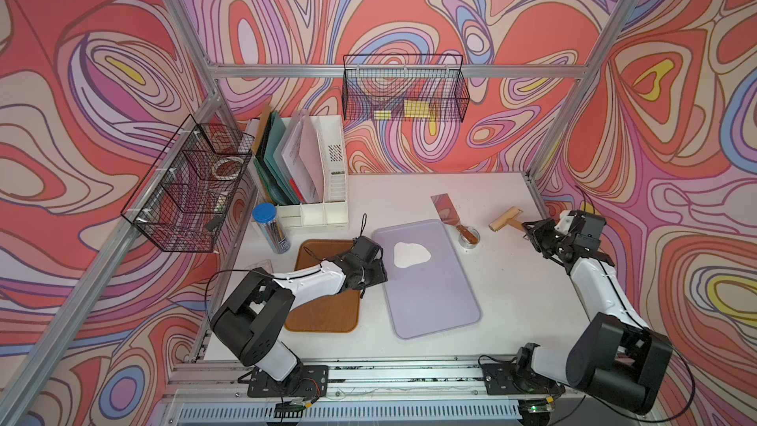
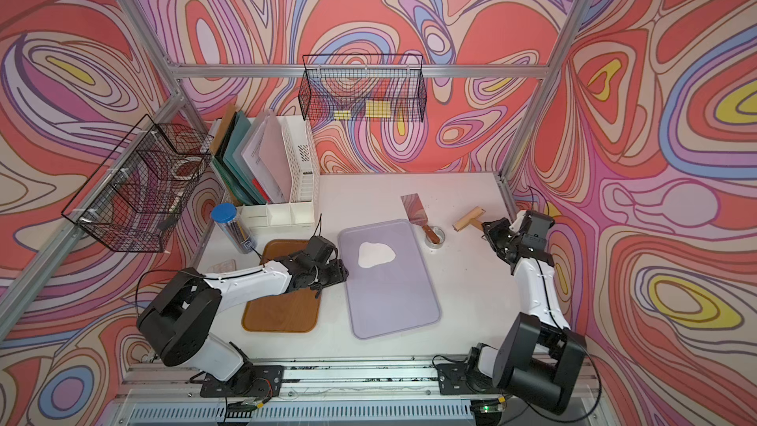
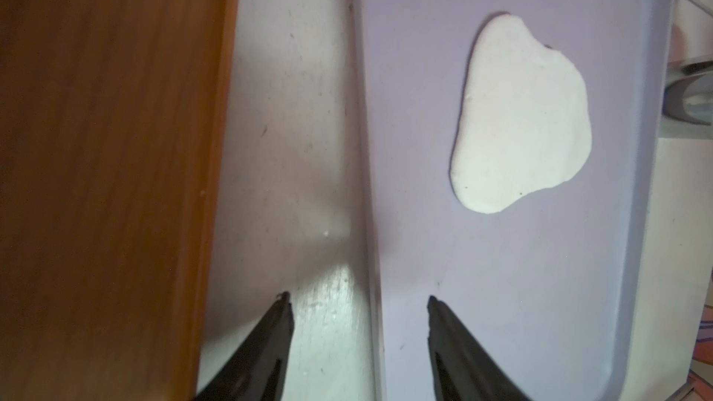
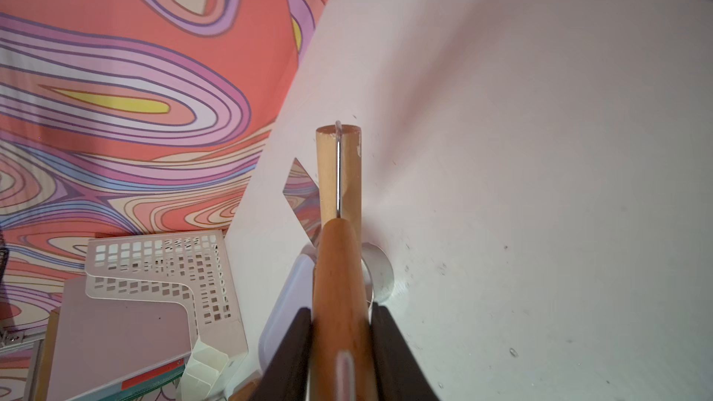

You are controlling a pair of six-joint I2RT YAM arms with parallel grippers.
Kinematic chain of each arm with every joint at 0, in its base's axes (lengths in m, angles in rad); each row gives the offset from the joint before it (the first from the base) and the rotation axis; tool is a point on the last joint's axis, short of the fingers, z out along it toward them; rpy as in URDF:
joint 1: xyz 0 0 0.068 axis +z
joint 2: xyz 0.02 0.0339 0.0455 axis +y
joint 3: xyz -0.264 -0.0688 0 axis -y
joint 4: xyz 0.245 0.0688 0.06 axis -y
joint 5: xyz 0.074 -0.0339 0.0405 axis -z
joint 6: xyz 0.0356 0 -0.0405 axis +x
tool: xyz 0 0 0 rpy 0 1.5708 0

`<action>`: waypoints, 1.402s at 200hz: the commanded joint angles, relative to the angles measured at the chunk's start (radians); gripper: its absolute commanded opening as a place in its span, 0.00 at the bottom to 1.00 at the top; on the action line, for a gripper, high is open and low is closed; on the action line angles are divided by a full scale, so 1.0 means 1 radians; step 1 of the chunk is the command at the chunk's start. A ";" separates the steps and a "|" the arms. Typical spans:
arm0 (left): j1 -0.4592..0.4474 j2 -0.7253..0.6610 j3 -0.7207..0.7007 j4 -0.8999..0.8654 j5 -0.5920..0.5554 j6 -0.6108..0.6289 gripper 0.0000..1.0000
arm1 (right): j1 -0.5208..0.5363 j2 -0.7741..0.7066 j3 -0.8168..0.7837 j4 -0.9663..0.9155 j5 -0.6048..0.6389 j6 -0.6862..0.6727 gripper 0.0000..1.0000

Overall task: Roll out the dumpling wrappers from the dough
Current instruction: Place the rolling pin at the center of the board, then pick up the dumpling mold from the center of the board.

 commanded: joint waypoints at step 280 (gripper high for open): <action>-0.009 -0.063 0.151 -0.064 0.015 0.310 1.00 | 0.429 0.649 0.572 -0.427 0.360 -0.361 0.27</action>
